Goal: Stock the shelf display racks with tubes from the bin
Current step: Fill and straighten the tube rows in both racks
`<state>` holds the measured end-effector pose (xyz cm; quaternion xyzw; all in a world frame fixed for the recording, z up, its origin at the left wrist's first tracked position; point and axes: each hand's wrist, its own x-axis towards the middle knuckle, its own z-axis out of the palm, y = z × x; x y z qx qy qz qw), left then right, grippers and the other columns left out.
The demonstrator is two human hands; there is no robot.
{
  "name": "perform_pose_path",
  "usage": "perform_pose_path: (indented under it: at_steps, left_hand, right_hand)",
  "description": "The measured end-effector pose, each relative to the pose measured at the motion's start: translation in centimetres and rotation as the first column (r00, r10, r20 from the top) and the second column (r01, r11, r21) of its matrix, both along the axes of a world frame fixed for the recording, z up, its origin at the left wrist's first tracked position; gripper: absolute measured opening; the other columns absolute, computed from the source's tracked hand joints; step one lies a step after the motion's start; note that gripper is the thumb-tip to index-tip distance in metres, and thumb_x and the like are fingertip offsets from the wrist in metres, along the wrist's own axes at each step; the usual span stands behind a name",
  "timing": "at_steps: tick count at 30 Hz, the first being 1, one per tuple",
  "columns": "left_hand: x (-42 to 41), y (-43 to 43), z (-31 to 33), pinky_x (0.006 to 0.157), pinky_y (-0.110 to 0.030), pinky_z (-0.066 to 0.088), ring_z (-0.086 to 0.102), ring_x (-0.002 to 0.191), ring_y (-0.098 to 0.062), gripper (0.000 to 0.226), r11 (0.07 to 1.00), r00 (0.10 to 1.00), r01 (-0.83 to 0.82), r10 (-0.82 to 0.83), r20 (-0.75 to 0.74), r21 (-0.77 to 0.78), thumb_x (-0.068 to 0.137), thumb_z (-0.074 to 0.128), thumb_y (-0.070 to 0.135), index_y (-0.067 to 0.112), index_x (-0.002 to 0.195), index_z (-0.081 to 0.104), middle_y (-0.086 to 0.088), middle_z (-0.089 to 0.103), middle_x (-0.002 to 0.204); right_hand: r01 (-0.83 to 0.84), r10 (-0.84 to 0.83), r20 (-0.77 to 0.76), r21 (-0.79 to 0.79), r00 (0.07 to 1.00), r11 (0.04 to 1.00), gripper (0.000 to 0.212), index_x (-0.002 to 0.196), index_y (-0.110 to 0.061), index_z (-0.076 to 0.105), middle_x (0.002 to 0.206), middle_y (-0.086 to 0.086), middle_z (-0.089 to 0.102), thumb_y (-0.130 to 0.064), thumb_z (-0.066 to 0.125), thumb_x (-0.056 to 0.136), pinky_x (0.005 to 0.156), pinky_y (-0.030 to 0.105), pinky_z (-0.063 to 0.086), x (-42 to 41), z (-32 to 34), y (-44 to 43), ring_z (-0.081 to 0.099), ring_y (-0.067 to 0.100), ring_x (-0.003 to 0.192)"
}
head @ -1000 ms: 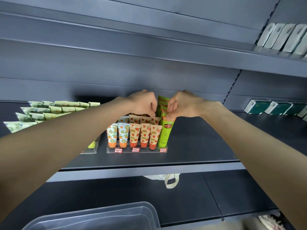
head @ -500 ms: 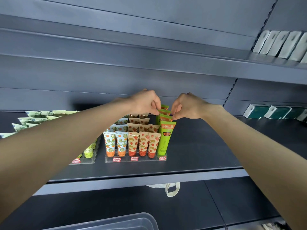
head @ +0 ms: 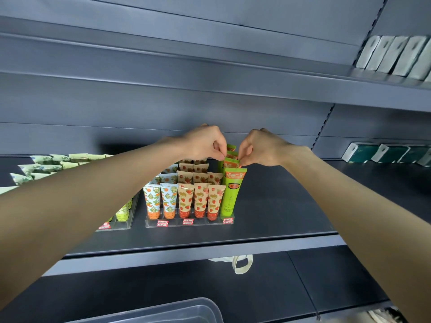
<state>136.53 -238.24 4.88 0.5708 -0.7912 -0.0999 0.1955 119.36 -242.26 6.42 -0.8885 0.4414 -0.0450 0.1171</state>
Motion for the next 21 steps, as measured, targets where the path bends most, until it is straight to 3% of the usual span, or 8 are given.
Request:
perform_pose_path:
  at_steps: [13,21]
  left_hand:
    - [0.22,0.04,-0.10,0.081,-0.030,0.051,0.064,0.077,-0.014,0.010,1.000,1.000,0.022,-0.022,-0.003,0.004,0.081,0.069,0.017,0.011,0.088,0.074,-0.004,0.073,0.085]
    - [0.15,0.20,-0.12,0.080,-0.028,0.051,0.062,0.076,-0.011,0.011,0.999,0.999,0.035,-0.035,-0.006,-0.006,0.081,0.069,0.017,0.011,0.090,0.074,-0.003,0.072,0.087]
  right_hand:
    - [-0.012,0.012,0.012,-0.007,1.000,1.000,0.004,0.082,-0.015,0.073,0.084,-0.004,0.064,-0.019,0.074,0.081,0.074,0.027,0.041,0.10,0.00,0.20,0.057,0.013,0.082]
    - [-0.003,0.004,0.015,-0.023,1.000,1.000,0.002,0.081,-0.017,0.073,0.092,0.001,0.065,-0.019,0.073,0.081,0.078,0.029,0.043,0.12,-0.20,-0.09,0.058,0.017,0.089]
